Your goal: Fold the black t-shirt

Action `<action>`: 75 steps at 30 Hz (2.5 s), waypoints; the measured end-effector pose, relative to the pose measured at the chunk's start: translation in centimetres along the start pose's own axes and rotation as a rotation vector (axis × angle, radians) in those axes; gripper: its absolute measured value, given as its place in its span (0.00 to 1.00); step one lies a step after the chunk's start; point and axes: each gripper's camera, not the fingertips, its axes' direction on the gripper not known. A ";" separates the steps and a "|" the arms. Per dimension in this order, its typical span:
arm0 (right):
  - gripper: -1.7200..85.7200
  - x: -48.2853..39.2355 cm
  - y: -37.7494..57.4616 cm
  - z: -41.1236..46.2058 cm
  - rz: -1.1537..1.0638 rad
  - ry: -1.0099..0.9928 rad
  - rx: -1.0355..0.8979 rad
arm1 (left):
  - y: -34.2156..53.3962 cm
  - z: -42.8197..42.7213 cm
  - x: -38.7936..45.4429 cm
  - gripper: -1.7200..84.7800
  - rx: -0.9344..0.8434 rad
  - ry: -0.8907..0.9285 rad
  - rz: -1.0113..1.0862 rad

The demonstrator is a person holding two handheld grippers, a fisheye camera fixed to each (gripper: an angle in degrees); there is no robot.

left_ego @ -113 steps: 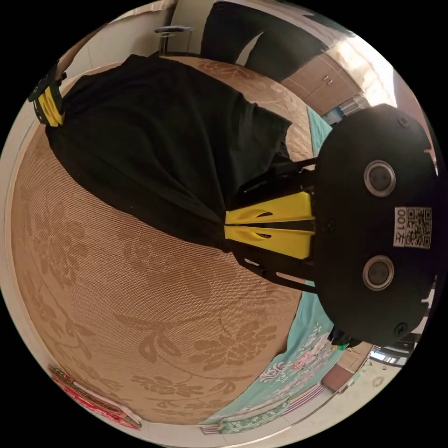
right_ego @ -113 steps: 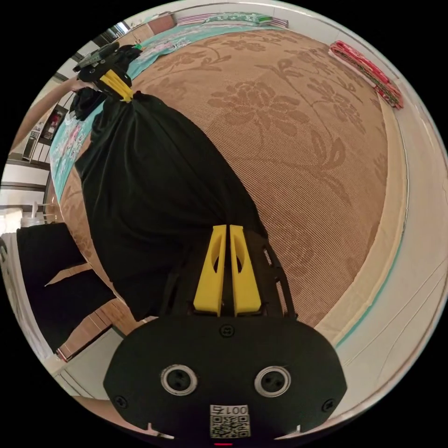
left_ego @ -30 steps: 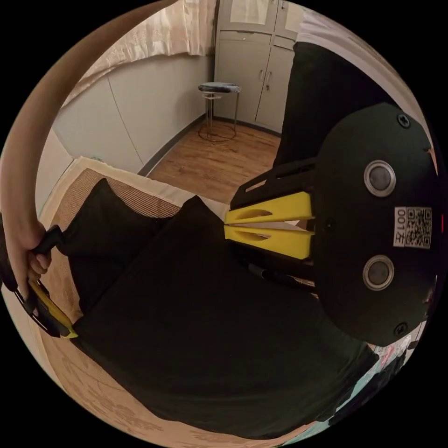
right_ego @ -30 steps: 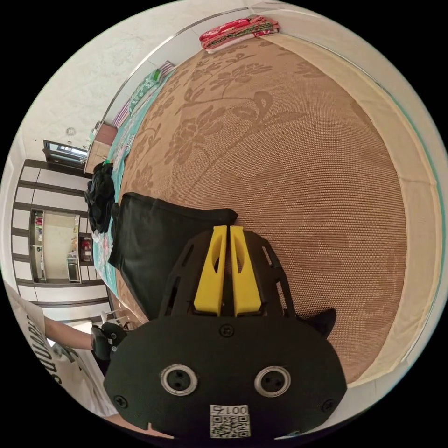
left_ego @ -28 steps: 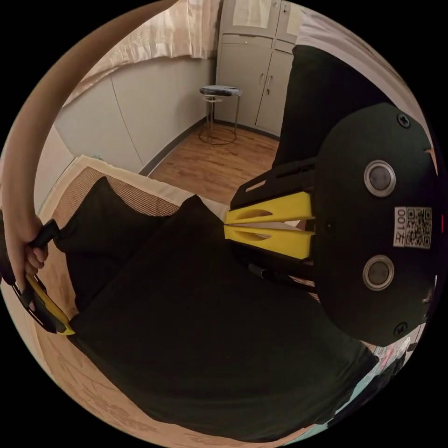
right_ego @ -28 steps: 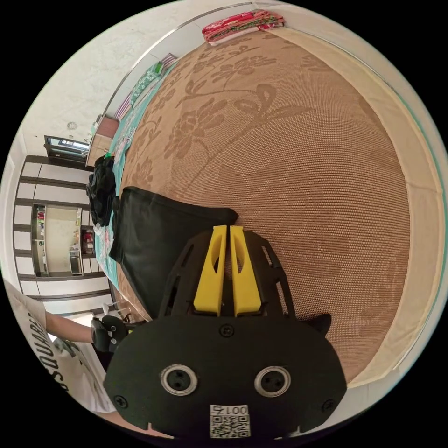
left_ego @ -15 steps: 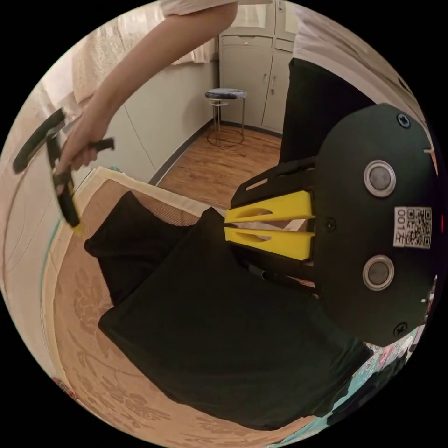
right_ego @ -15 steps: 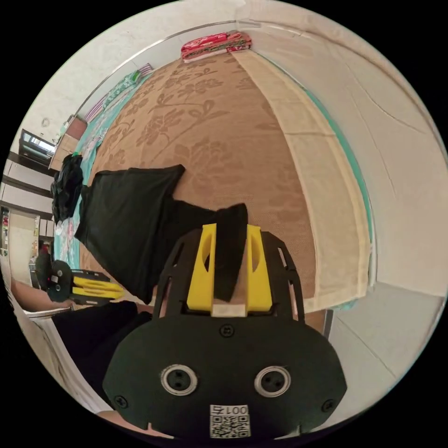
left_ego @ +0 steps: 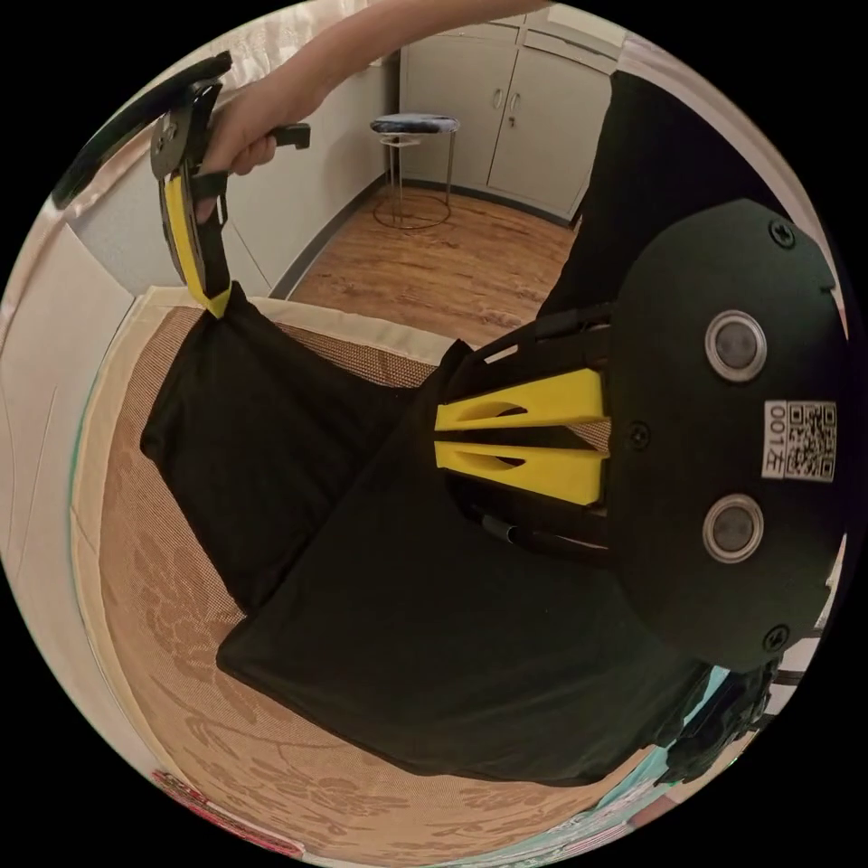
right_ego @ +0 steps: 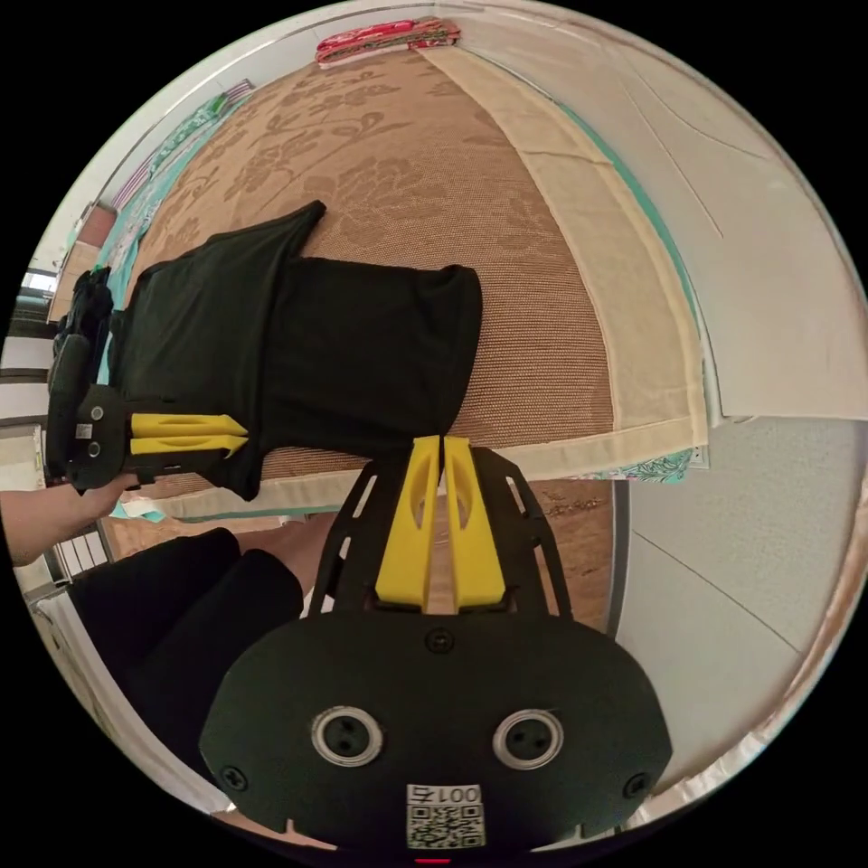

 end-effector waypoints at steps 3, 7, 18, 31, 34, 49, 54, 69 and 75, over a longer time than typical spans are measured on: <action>0.03 2.4 1.0 1.7 0.014 -0.066 -0.042 | -2.2 0.3 0.8 0.00 -0.002 -0.032 0.003; 0.04 4.9 2.5 3.7 0.055 -0.122 -0.053 | -5.5 0.4 1.8 0.00 -0.029 -0.077 0.047; 0.12 12.9 12.3 9.3 0.556 -0.548 0.263 | -18.8 -4.0 -0.7 0.04 0.203 0.155 0.186; 0.03 18.1 19.5 13.5 0.692 -0.746 0.458 | -41.2 -1.5 -2.4 0.09 -0.113 0.313 0.570; 0.03 18.3 20.0 13.8 0.611 -0.705 0.444 | -44.4 -1.6 -3.0 0.08 -0.178 0.400 0.604; 0.03 18.0 22.6 16.0 0.463 -0.679 0.470 | -52.3 -4.7 -2.8 0.09 -0.325 0.389 0.817; 0.03 17.0 22.2 16.8 0.446 -0.647 0.471 | -51.8 -5.4 -2.4 0.02 -0.260 0.186 0.874; 0.03 10.3 22.6 17.0 0.415 -0.678 0.545 | -49.2 -15.0 -8.9 0.01 -0.112 0.385 0.965; 0.03 2.0 17.8 15.1 0.140 -0.764 0.545 | -43.2 -21.5 -15.8 0.01 -0.039 0.436 1.047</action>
